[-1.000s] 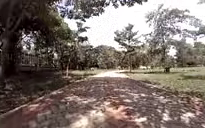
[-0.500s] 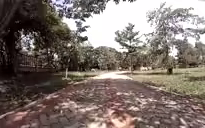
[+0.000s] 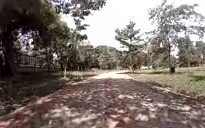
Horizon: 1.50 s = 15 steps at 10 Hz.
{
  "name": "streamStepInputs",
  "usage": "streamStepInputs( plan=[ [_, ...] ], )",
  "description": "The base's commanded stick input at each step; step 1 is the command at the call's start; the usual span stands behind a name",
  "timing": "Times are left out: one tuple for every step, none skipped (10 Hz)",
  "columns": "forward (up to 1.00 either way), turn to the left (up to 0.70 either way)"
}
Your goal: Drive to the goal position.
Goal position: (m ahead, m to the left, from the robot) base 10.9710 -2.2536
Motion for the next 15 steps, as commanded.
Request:
streamStepInputs(
  plan=[
    [0.70,0.00],
    [0.70,-0.17],
    [0.70,-0.35],
    [0.70,-0.35],
    [0.70,-0.35],
    [0.70,-0.28],
    [0.70,0.00],
    [0.70,0.00],
    [0.70,0.00],
    [0.70,0.00],
    [0.70,0.00],
    [0.70,0.00],
    [0.70,0.00],
    [0.70,0.00],
    [0.70,0.00]
  ],
)
